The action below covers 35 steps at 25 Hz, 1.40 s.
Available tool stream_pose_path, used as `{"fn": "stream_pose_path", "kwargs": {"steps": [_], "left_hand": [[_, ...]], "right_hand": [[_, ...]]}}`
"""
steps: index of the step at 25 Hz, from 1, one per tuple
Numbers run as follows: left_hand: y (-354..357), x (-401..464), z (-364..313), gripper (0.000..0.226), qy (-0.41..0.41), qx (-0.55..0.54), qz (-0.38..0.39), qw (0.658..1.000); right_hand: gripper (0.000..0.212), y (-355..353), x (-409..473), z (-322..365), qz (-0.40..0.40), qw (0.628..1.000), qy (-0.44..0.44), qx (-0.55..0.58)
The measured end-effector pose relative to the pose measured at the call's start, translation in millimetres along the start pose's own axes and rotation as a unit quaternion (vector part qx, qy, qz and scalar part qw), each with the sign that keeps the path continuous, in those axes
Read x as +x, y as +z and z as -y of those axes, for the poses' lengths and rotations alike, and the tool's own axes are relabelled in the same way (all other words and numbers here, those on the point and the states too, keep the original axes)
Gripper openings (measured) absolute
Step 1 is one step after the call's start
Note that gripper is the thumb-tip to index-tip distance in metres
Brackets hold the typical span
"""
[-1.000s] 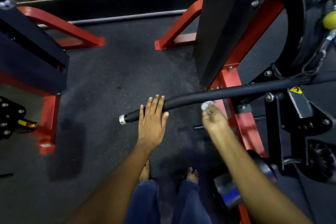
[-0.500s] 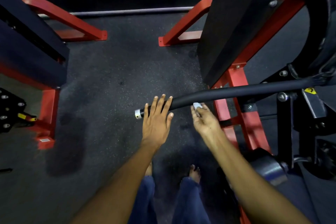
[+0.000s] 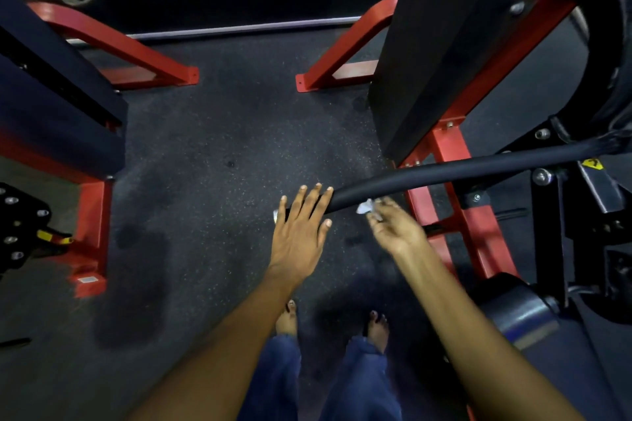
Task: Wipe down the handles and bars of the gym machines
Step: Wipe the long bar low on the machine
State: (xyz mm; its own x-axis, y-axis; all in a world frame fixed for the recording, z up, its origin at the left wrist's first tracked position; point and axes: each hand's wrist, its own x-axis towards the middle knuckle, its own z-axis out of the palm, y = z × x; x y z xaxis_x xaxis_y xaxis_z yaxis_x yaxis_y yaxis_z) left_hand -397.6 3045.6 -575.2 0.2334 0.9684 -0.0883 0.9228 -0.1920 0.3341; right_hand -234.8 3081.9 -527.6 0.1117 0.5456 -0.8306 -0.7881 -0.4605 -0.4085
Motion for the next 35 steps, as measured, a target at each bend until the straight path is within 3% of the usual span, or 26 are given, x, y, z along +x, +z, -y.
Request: {"fn": "stream_pose_path", "kwargs": {"steps": [3, 5, 7, 9, 10, 11, 12, 13, 14, 16, 17, 18, 19, 21, 22, 23, 25, 27, 28, 30, 33, 34, 35], "left_hand": [[-2.3, -2.1, -4.9, 0.056, -0.004, -0.006, -0.005, 1.0], [-4.9, 0.4, -18.1, 0.06, -0.018, -0.008, -0.015, 1.0], [-7.7, 7.4, -37.8, 0.076, -0.042, -0.043, 0.005, 0.998], [-9.7, 16.2, -55.6, 0.089, -0.091, -0.075, 0.032, 0.993], [-10.9, 20.3, -60.9, 0.091, -0.104, -0.079, 0.038, 0.991], [-12.5, 25.5, -66.1, 0.091, -0.101, -0.077, 0.048, 0.991], [-14.7, 30.1, -70.5, 0.092, -0.087, -0.07, 0.066, 0.991], [-17.1, 34.5, -75.3, 0.095, -0.072, -0.064, 0.084, 0.992], [-18.9, 38.7, -80.6, 0.096, -0.066, -0.057, 0.101, 0.991], [-19.2, 47.6, -94.5, 0.08, -0.097, -0.046, 0.115, 0.988], [-18.4, 50.6, -100.7, 0.074, -0.119, -0.045, 0.116, 0.985], [-18.7, 52.7, -105.8, 0.072, -0.136, -0.047, 0.113, 0.983], [-18.7, 54.2, -111.3, 0.072, -0.144, -0.048, 0.109, 0.982], [-18.9, 57.9, -123.2, 0.075, -0.118, -0.04, 0.106, 0.987], [-19.4, 60.8, -131.6, 0.079, -0.088, -0.033, 0.106, 0.99], [-18.5, 64.7, -140.6, 0.082, -0.059, -0.027, 0.107, 0.992], [-16.3, 73.7, -158.0, 0.078, -0.044, -0.015, 0.11, 0.993], [-13.8, 79.3, -168.7, 0.073, -0.071, -0.001, 0.114, 0.991], [-12.9, 80.5, -172.3, 0.073, -0.084, 0.005, 0.115, 0.99], [-11.1, 81.1, -175.7, 0.076, -0.096, 0.012, 0.115, 0.989], [-8.5, 81.7, -178.6, 0.072, -0.096, 0.011, 0.109, 0.989], [-7.5, 82.4, -179.6, 0.07, -0.093, 0.009, 0.104, 0.99], [-6.5, 83.0, -180.5, 0.07, -0.094, 0.008, 0.1, 0.991]], "right_hand": [[0.028, -20.0, -4.4, 36.1, -0.072, 0.987, -0.096, 0.108], [0.017, -24.7, -12.6, 41.6, -0.172, 0.95, -0.26, 0.02], [0.023, -23.2, -21.0, 37.6, -0.186, 0.847, -0.448, -0.218], [0.025, -21.9, -23.1, 32.8, -0.033, 0.7, -0.515, -0.494], [0.028, -27.4, -17.5, 36.8, 0.042, 0.612, -0.53, -0.586], [0.03, -35.7, -9.8, 51.7, 0.067, 0.522, -0.565, -0.636], [0.03, -45.9, -3.2, 74.4, 0.054, 0.489, -0.587, -0.643], [0.028, -60.7, 4.0, 104.7, -0.003, 0.515, -0.576, -0.634], [0.027, -71.2, 11.2, 135.6, -0.093, 0.519, -0.563, -0.636], [0.031, -90.6, 23.3, 180.7, -0.202, 0.529, -0.541, -0.621], [0.029, -89.5, 25.4, 182.4, -0.217, 0.583, -0.502, -0.601], [0.024, -79.1, 25.5, 169.2, -0.202, 0.604, -0.478, -0.605], [0.021, -65.8, 22.1, 146.0, -0.17, 0.569, -0.471, -0.652], [0.02, -56.7, 17.5, 109.4, -0.022, 0.423, -0.544, -0.724], [0.024, -61.3, 16.3, 114.4, 0.031, 0.414, -0.54, -0.732], [0.027, -72.1, 17.9, 136.8, 0.043, 0.428, -0.531, -0.729], [0.03, -96.0, 19.0, 195.6, -0.088, 0.492, -0.487, -0.716], [0.036, -116.1, 25.2, 238.8, -0.18, 0.6, -0.466, -0.625], [0.037, -114.3, 25.3, 234.5, -0.191, 0.602, -0.45, -0.631], [0.03, -94.0, 22.6, 189.3, -0.116, 0.575, -0.463, -0.664], [0.036, -90.6, 25.3, 149.4, 0.091, 0.416, -0.537, -0.729], [0.037, -98.4, 29.0, 174.2, 0.077, 0.42, -0.534, -0.73], [0.036, -108.0, 30.7, 205.3, 0.023, 0.456, -0.518, -0.724]]}}
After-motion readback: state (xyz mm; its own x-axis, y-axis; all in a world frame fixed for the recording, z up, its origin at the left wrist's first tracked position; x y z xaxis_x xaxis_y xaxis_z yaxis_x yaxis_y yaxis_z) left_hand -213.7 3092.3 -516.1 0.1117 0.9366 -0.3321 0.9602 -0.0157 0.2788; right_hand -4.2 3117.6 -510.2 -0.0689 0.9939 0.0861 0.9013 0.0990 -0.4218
